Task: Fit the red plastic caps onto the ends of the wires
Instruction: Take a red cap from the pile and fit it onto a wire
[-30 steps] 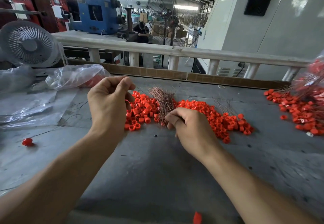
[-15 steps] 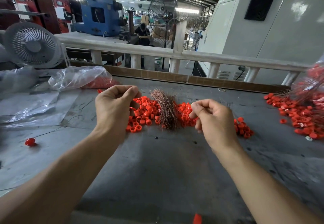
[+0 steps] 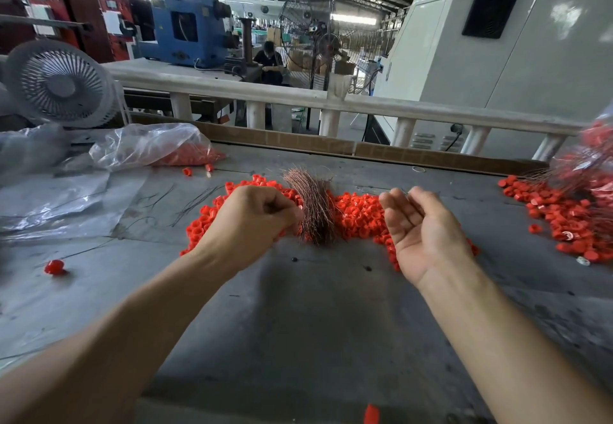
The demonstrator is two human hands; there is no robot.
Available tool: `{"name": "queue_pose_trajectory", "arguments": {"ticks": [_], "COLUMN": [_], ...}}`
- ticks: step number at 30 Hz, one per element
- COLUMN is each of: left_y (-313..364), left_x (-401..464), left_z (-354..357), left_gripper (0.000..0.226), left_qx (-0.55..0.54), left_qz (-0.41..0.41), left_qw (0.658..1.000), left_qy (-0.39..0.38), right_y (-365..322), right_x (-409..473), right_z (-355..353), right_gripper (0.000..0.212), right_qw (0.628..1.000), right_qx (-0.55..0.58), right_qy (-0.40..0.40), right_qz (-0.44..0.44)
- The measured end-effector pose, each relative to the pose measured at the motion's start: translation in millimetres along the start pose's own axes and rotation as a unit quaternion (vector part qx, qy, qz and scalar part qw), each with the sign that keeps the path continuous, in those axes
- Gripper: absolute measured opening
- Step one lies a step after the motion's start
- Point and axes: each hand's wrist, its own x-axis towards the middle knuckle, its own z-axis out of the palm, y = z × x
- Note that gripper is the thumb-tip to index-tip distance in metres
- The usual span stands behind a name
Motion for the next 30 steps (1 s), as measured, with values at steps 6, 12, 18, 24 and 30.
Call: {"name": "queue_pose_trajectory", "arguments": {"ticks": [6,12,18,24,30], "left_y": [-7.1,-10.4,-16.2,-16.6,-12.5], "left_x": [5.5,4.3,8.3,13.7,9.5], "left_z": [-13.5,-8.7,-6.7,-3.2,-10.8], "left_gripper": [0.017,0.017,0.028,0.02,0.014], "left_qx": [0.159,0.255,0.298,0.309,0.307], "left_qz": [0.021,0.047,0.081,0.086,0.071], "left_qw": [0.984,0.966,0.951,0.947,0.949], "left_qy": [0.072,0.004,0.001,-0.005,0.021], "right_y": [1.8,10.8,19.0,29.7,33.1], "right_x": [1.5,0.0,-4.8,-9.9,-10.0], "right_z": [-1.1,-1.3,2.9,2.6,1.9], "right_gripper": [0.021,0.013,0.014,0.013,0.015], "right_qw": [0.996,0.982,0.968,0.943,0.927], "right_qx": [-0.076,-0.182,-0.241,-0.311,-0.341], "right_qy": [0.041,0.023,-0.022,-0.079,-0.097], "right_qz": [-0.019,-0.053,-0.072,-0.09,-0.127]}}
